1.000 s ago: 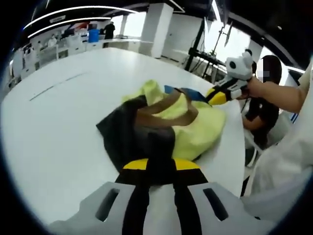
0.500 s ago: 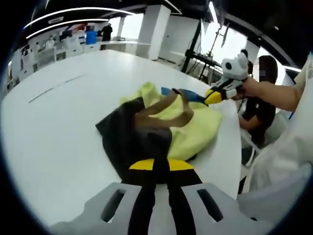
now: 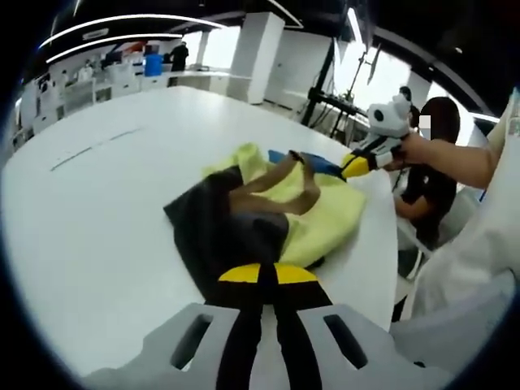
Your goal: Fold the garment on the visible template until the final outline fits inside the template.
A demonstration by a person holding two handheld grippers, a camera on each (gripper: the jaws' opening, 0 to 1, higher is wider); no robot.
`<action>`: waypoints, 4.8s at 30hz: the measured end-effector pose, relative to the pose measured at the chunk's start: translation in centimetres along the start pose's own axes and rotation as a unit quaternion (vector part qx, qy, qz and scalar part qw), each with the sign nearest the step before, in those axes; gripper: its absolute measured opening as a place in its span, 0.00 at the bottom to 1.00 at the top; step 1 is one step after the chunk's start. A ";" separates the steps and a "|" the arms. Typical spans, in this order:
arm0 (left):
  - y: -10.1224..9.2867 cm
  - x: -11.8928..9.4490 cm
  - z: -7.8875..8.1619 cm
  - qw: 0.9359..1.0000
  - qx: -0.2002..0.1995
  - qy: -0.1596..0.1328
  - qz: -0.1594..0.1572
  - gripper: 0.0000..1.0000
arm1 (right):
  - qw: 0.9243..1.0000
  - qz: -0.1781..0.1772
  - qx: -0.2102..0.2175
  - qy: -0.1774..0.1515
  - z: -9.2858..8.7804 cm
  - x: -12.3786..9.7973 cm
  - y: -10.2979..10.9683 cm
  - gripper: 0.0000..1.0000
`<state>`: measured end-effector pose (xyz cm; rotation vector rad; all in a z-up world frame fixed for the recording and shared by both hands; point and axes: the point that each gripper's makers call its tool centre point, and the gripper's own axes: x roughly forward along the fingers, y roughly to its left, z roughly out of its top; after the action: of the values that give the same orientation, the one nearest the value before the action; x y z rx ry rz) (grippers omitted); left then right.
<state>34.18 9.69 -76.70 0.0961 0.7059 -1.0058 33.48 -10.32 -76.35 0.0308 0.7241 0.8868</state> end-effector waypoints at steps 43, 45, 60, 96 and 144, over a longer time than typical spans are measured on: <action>0.8 -0.8 0.6 1.000 0.003 -0.004 0.015 0.00 | 0.999 0.037 0.018 0.005 0.5 -1.9 0.4 0.00; 0.8 -0.8 0.5 1.000 0.003 -0.004 0.015 0.00 | 0.999 0.040 0.019 0.009 0.3 -1.9 0.5 0.00; 0.8 -1.0 0.5 1.000 0.008 -0.002 0.016 0.00 | 0.999 0.030 0.016 0.014 0.0 -1.7 0.4 0.00; 2.7 -5.0 7.0 0.992 0.065 -0.076 0.081 0.00 | 0.996 -0.038 -0.040 -0.069 7.7 -3.8 -2.4 0.00; 12.9 -2.6 16.3 0.978 0.125 -0.076 0.150 0.00 | 0.989 -0.081 -0.083 -0.092 17.4 0.3 -9.6 0.00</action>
<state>51.70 12.44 -65.62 0.3324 0.4078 -0.7976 50.45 -11.75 -66.22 -0.0913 0.4730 0.7750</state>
